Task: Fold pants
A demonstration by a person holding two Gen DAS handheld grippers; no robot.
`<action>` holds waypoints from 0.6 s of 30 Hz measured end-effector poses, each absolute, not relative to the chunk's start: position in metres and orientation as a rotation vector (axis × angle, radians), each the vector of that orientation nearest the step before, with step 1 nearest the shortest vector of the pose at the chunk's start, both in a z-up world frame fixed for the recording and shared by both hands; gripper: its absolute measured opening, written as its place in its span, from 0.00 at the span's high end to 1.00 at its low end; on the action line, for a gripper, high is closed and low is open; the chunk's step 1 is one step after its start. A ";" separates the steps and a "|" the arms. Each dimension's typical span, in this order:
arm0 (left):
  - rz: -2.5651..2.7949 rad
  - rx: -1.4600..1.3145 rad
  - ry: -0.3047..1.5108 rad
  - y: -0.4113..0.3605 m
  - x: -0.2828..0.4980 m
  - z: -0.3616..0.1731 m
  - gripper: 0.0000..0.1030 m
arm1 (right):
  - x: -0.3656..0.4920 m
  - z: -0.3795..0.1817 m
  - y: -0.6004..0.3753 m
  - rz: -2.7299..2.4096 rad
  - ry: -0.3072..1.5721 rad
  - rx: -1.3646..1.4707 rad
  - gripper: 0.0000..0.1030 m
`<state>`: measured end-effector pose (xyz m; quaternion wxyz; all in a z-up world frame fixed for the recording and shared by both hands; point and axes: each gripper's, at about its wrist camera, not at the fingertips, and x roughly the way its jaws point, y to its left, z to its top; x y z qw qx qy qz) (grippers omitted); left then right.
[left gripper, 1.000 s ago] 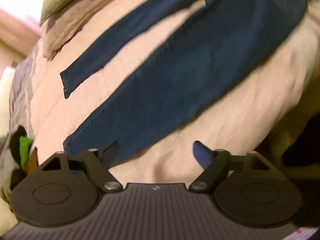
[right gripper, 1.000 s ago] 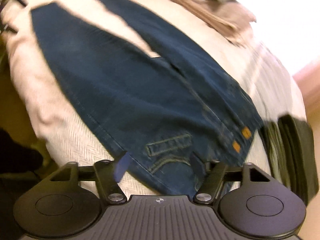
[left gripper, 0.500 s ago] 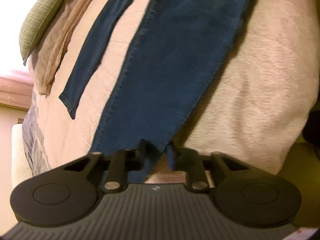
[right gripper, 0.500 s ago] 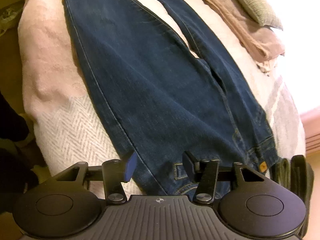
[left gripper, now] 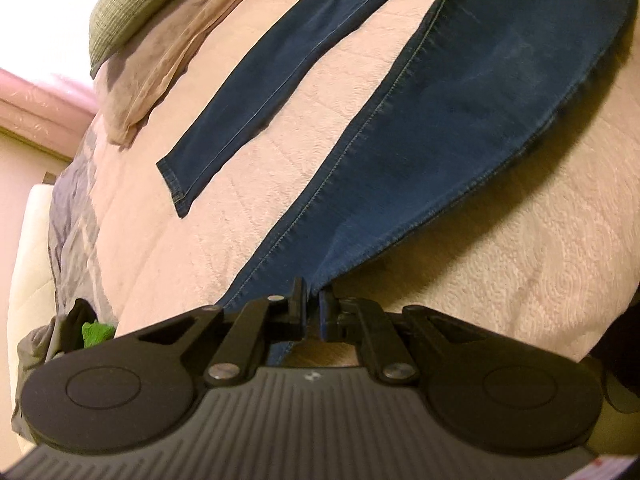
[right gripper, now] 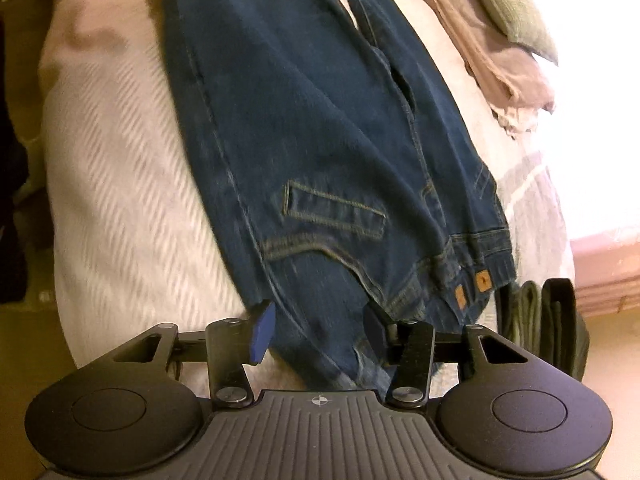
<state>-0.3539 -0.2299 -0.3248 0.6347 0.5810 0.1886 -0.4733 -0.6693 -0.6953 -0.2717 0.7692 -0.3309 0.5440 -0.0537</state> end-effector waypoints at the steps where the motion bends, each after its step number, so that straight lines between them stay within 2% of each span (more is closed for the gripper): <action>1: -1.072 1.326 0.439 -0.231 -0.354 -0.324 0.95 | -0.675 -0.274 -0.697 -0.110 1.186 -0.735 0.55; 5: -1.029 1.315 0.473 -0.236 -0.357 -0.325 0.95 | -0.695 -0.291 -0.708 -0.092 1.256 -0.826 0.55; 9: -0.997 1.311 0.499 -0.240 -0.357 -0.322 0.95 | -0.702 -0.301 -0.721 -0.104 1.239 -0.879 0.56; 11: -0.986 1.316 0.508 -0.240 -0.358 -0.318 0.95 | -0.701 -0.301 -0.729 -0.107 1.239 -0.881 0.67; 12: -0.982 1.317 0.513 -0.241 -0.359 -0.314 0.96 | -0.700 -0.299 -0.734 -0.094 1.245 -0.864 0.70; 13: -0.980 1.317 0.517 -0.242 -0.359 -0.308 0.96 | -0.699 -0.295 -0.738 -0.083 1.251 -0.849 0.84; 16: -0.972 1.293 0.531 -0.247 -0.357 -0.283 0.97 | -0.693 -0.266 -0.747 -0.107 1.234 -0.781 0.92; 18: -0.960 1.262 0.534 -0.253 -0.352 -0.259 0.97 | -0.685 -0.236 -0.756 -0.146 1.205 -0.742 0.93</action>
